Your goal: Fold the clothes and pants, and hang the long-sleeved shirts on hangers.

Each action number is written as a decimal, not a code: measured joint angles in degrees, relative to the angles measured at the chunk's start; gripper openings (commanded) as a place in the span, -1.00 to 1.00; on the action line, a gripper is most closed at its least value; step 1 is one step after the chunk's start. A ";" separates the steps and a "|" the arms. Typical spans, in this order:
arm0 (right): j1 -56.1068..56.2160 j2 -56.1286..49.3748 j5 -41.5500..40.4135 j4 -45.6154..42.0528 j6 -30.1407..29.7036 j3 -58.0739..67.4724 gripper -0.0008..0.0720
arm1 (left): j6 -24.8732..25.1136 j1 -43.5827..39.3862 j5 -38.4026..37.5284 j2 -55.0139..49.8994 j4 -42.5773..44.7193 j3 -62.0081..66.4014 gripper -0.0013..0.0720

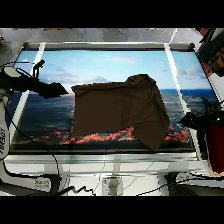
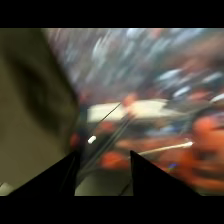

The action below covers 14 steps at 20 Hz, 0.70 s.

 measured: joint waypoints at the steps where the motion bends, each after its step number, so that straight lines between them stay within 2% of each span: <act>1: 0.26 0.00 -0.39 1.55 -1.40 -1.62 0.08 | -0.26 0.04 -1.77 0.28 -0.83 -0.50 0.88; 2: 0.74 0.00 -1.51 2.95 -2.47 -2.86 0.08 | -0.42 0.11 -3.58 0.61 -1.64 -0.83 0.44; 3: 1.57 0.00 -3.26 4.24 -3.34 -3.82 0.09 | -0.52 0.13 -5.38 1.01 -2.16 -1.11 -0.36; 4: 2.54 0.02 -4.63 5.27 -4.02 -4.50 0.10 | -0.59 0.15 -6.73 1.46 -2.49 -1.36 -0.90; 5: 3.76 0.02 -6.62 6.01 -4.48 -5.03 0.22 | -0.02 0.15 -7.78 2.03 -2.89 -1.51 -0.94; 6: 5.07 0.02 -8.68 6.38 -4.87 -5.38 0.44 | 1.22 0.15 -8.79 2.82 -3.17 -1.66 -0.94; 7: 6.38 0.02 -10.60 6.71 -5.16 -5.62 0.45 | 1.88 0.15 -9.42 3.80 -3.45 -1.77 -0.94; 11: 10.69 0.07 -18.27 6.73 -4.00 -6.03 0.44 | 3.74 0.22 -8.81 9.53 -2.40 -3.82 -0.94; 14: 11.93 0.09 -21.97 5.11 -1.73 -6.08 0.21 | 4.15 0.33 -2.69 16.98 0.81 -11.41 -0.94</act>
